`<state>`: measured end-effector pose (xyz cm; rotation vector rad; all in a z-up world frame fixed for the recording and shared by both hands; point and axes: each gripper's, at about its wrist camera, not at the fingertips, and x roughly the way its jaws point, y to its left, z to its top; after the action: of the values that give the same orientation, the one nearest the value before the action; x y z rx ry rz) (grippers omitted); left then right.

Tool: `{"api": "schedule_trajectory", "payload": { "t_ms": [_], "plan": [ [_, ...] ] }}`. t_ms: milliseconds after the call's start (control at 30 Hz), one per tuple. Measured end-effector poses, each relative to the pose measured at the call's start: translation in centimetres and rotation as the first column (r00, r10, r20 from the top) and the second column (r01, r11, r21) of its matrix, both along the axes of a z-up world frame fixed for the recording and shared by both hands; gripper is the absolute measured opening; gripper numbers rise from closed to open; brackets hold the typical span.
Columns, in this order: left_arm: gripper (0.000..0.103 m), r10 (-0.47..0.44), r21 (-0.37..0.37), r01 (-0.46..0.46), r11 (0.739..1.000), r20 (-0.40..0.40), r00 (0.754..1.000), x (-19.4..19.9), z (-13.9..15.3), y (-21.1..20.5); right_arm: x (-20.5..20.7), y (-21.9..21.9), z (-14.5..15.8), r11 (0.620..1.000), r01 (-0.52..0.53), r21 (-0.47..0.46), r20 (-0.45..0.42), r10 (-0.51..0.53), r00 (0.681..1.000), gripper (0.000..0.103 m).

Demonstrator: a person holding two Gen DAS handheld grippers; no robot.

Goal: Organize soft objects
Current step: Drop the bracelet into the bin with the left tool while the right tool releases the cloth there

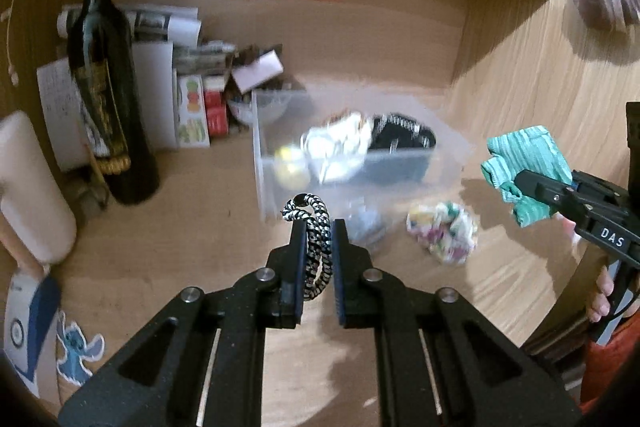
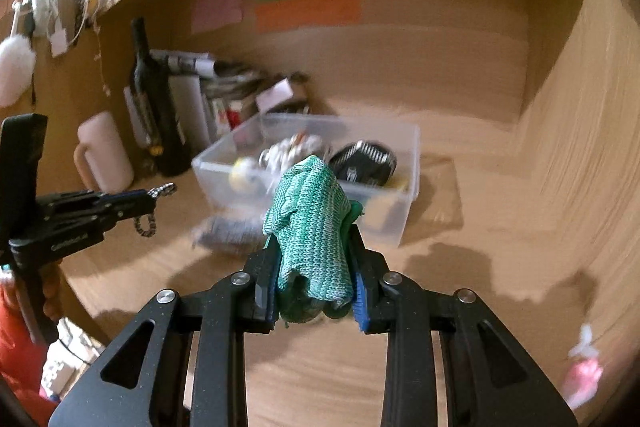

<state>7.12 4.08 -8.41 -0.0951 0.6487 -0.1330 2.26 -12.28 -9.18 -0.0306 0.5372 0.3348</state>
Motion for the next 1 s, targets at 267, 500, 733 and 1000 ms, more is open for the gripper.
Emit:
{"api": "schedule_trajectory", "payload": {
  "t_ms": [267, 500, 733, 1000],
  "plan": [
    [0.011, -0.001, 0.011, 0.000, 1.000, 0.095, 0.996, 2.2, 3.4, -0.3, 2.2, 0.1, 2.7, 1.000, 0.009, -0.004, 0.091, -0.009, 0.996, 0.026],
    [0.011, -0.011, -0.003, 0.011, 1.000, 0.120, 0.993, 5.1, 4.6, -1.2, 5.6, -0.2, 3.5, 1.000, 0.013, 0.003, 0.103, -0.013, 0.995, 0.026],
    [0.011, -0.013, -0.021, 0.015, 1.000, 0.082, 0.997, 8.6, 4.1, -0.9, 9.0, 0.0, 3.6, 1.000, 0.012, -0.002, 0.088, -0.012, 0.996, 0.026],
    [0.011, -0.027, -0.020, 0.027, 0.999, -0.006, 1.000, 12.7, 1.9, -1.3, 13.1, 0.4, 1.9, 1.000, -0.007, 0.002, 0.003, 0.007, 1.000, 0.026]
  ]
}}
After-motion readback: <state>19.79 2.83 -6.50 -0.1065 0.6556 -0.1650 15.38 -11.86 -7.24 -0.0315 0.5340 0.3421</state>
